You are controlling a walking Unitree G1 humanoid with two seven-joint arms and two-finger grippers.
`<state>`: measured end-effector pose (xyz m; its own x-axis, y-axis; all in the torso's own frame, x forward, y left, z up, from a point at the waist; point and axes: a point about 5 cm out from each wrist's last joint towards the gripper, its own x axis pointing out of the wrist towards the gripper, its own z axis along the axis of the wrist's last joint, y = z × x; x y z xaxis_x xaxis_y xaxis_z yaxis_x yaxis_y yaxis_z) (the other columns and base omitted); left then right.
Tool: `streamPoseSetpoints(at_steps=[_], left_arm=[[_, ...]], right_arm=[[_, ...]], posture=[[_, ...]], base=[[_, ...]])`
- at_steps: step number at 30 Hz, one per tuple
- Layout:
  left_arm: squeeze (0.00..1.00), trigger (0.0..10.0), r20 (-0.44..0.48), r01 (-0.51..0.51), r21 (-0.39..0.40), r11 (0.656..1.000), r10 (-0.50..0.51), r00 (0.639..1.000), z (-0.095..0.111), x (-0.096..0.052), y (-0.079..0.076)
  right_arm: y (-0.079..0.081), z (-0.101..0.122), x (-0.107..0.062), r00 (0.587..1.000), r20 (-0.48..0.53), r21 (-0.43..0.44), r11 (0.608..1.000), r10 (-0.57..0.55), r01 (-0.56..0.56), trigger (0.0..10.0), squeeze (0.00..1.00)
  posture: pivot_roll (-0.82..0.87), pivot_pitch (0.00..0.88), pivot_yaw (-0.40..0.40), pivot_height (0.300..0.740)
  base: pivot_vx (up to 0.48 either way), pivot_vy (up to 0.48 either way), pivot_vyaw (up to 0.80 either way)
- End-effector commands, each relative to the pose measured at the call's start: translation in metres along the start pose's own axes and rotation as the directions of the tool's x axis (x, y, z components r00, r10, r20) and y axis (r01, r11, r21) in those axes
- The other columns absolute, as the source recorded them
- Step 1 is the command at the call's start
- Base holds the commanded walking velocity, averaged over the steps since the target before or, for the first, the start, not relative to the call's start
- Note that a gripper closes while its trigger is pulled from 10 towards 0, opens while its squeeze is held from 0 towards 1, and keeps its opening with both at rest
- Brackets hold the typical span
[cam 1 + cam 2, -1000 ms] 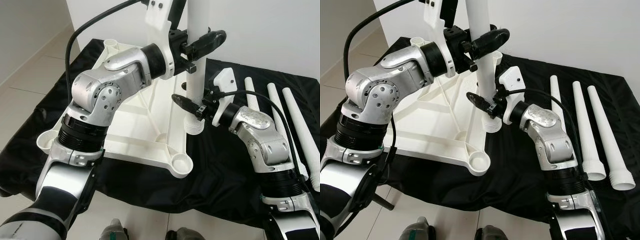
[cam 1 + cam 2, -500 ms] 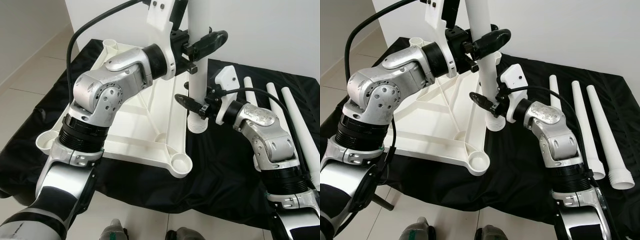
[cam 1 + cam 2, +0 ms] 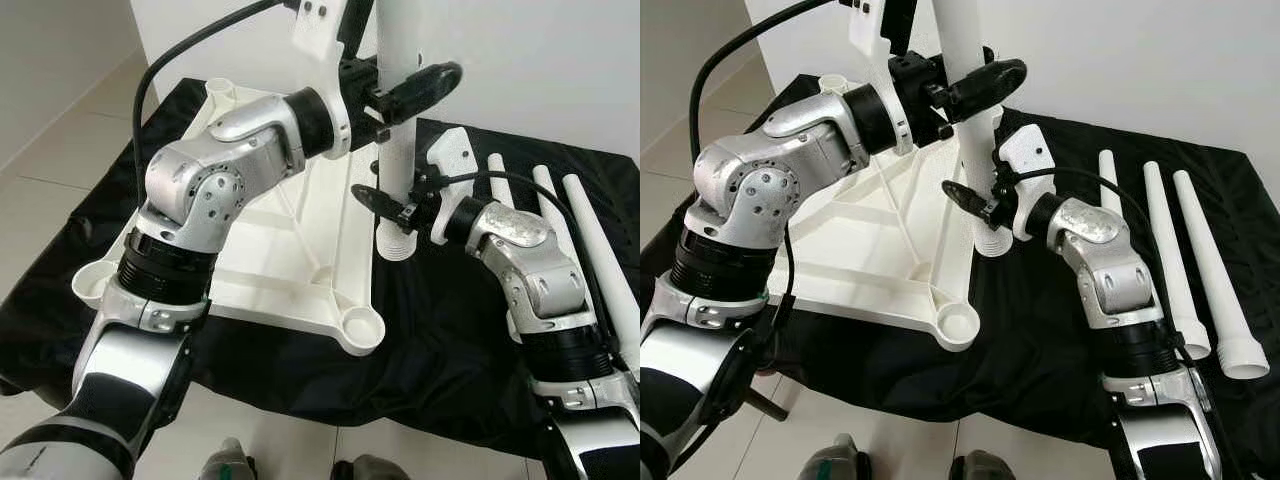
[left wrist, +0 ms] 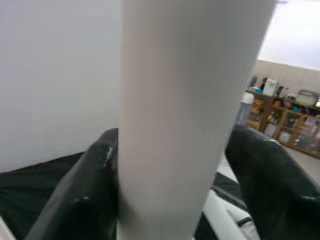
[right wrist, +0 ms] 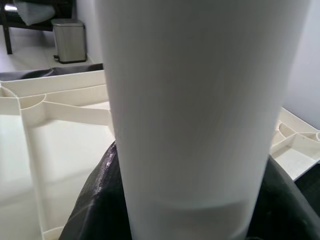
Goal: Building children table
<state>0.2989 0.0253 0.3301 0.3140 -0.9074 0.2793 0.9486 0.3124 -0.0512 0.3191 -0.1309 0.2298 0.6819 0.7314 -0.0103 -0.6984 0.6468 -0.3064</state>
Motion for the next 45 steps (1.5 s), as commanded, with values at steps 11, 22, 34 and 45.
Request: streamPoseSetpoints(at_steps=[11, 22, 34, 45], left_arm=[[0.0, 10.0, 0.023, 0.211, -0.133, 0.968, -0.21, 0.977, 0.001, 0.001, -0.023], [0.0, 10.0, 0.053, -0.173, -0.286, 0.942, 0.195, 0.979, -0.019, -0.021, 0.026], [0.0, 10.0, -0.099, -0.517, -0.146, 0.843, 0.508, 0.856, -0.059, -0.051, 0.062], [0.0, 10.0, -0.206, -0.376, 0.134, 0.917, 0.397, 0.895, -0.105, -0.067, 0.039]], right_arm=[[-0.017, -0.005, 0.0, 0.974, 0.046, 0.112, 0.97, -0.222, 0.216, 10.0, 0.0], [-0.046, -0.023, -0.019, 0.799, 0.032, 0.337, 0.759, -0.6, 0.556, 10.0, 0.0], [-0.055, -0.014, -0.028, 0.706, 0.09, 0.386, 0.678, -0.703, 0.626, 10.0, 0.0], [-0.051, 0.005, -0.029, 0.721, 0.217, 0.388, 0.736, -0.658, 0.555, 10.0, 0.0]], posture=[[-0.02, 0.018, -0.031, 0.74], [-0.01, 0.022, -0.022, 0.74], [-0.01, 0.029, -0.027, 0.74], [0.0, 0.036, -0.032, 0.74]], base=[[0.0, 0.0, 0.0], [0.0, 0.0, 0.0], [0.0, 0.0, 0.0], [0.0, 0.0, 0.0]])
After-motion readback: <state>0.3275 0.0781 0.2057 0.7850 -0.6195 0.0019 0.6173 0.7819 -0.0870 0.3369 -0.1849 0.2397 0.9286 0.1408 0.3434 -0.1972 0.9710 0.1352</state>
